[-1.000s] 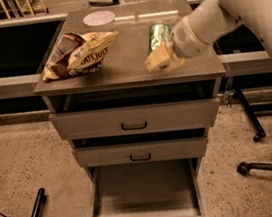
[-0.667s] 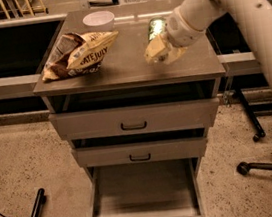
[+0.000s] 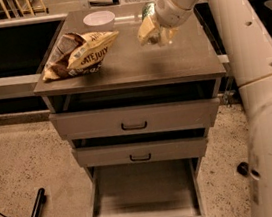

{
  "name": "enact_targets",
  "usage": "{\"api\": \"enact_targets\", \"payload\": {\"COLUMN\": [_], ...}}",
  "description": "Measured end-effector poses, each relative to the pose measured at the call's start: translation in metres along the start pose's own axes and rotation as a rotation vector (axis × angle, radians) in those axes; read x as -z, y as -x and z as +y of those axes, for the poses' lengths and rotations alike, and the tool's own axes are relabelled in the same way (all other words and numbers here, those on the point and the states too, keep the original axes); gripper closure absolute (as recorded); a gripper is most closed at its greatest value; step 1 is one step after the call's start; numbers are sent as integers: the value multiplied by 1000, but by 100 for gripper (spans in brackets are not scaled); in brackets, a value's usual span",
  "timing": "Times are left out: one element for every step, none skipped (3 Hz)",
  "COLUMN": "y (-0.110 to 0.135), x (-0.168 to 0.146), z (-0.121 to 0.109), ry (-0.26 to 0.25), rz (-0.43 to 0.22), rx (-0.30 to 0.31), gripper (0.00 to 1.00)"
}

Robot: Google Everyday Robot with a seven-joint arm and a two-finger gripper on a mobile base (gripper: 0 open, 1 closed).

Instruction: Pick green can from bottom drawer and place on counter

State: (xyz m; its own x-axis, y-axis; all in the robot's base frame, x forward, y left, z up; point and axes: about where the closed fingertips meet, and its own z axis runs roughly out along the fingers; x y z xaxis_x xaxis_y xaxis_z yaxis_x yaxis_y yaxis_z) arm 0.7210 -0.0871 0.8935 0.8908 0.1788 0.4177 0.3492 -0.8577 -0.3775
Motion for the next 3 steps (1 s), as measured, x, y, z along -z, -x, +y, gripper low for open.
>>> {"api": "enact_targets", "payload": {"y": [-15,-15,-15], "x": [2,2,2], "z": [0,0,0], "ry": [-8,-8,-8], "rz": [48,49,49], "rx": [-7,-7,-7], "gripper": [14,0,0]}}
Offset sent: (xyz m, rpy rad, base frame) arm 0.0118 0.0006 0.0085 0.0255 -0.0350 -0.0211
